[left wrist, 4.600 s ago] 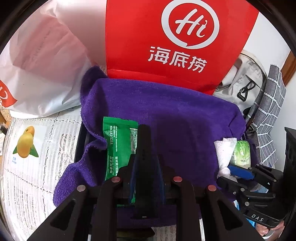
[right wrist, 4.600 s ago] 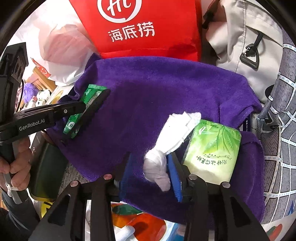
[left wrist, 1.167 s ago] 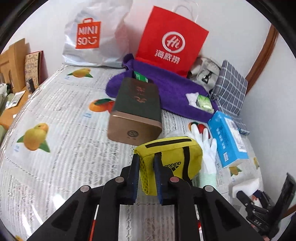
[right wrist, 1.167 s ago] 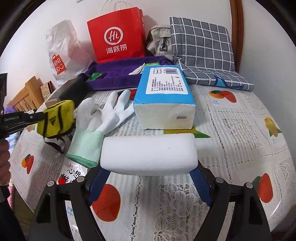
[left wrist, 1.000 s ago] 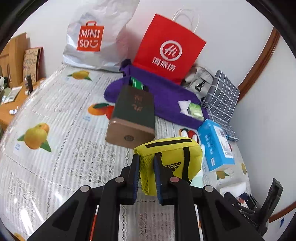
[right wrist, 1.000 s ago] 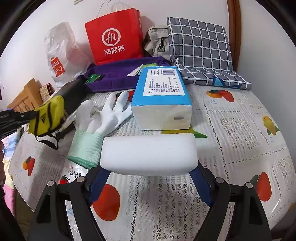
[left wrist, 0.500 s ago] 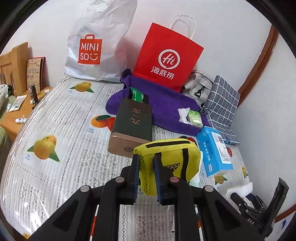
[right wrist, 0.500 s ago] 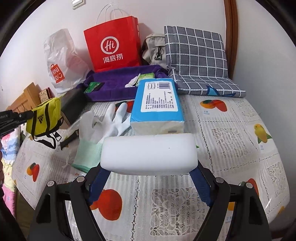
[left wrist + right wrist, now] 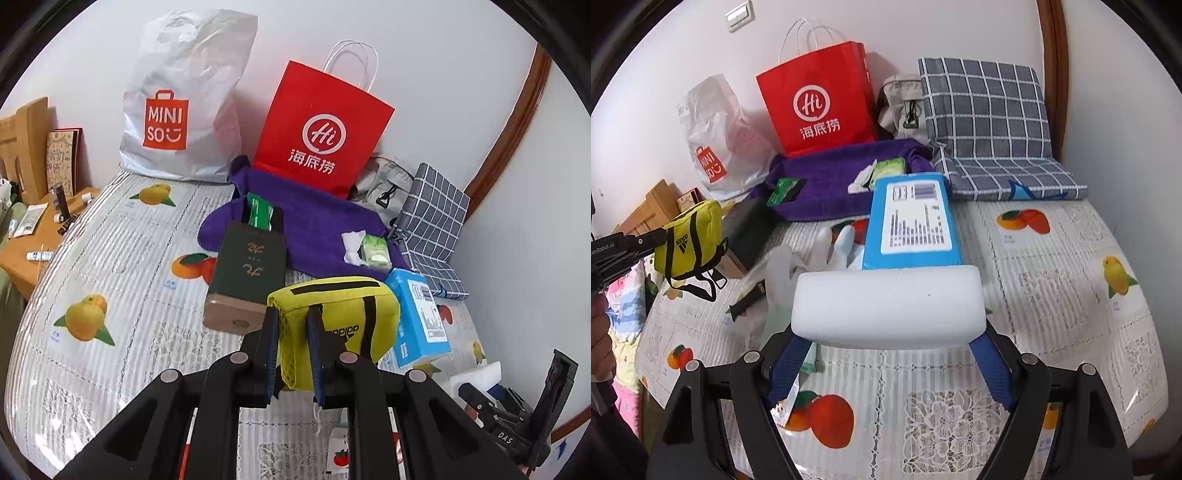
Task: Organize soft objects
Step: 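Carry the yellow pouch in the left gripper and sponge in the right over the purple towel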
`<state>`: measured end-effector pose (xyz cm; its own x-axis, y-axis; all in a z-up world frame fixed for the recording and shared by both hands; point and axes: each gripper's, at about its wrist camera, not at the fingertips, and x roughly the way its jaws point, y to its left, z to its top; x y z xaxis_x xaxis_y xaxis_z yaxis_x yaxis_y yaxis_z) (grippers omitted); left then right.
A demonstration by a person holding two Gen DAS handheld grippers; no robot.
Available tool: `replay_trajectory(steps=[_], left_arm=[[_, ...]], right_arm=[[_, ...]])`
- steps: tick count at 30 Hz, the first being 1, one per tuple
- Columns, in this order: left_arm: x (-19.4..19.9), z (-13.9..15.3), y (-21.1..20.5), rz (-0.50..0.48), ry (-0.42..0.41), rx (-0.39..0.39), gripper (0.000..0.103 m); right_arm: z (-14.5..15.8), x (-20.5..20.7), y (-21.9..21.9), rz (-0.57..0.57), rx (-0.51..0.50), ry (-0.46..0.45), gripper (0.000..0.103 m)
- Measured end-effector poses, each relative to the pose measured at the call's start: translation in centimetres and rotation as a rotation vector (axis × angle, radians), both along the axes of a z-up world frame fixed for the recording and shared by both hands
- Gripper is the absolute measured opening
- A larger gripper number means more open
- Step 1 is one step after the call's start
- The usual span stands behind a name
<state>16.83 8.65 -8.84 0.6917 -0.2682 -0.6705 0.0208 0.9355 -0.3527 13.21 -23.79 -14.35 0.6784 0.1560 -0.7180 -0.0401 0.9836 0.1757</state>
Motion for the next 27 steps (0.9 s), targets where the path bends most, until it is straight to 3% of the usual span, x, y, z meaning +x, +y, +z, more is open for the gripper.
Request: replay_trajectory(steps=[27], left_arm=[[5.0, 2.7, -0.9, 0.022, -0.009, 0.054, 0.015]], right_arm=[[6.8, 5.4, 2.6, 0.048, -0.074, -0.117, 0.082]])
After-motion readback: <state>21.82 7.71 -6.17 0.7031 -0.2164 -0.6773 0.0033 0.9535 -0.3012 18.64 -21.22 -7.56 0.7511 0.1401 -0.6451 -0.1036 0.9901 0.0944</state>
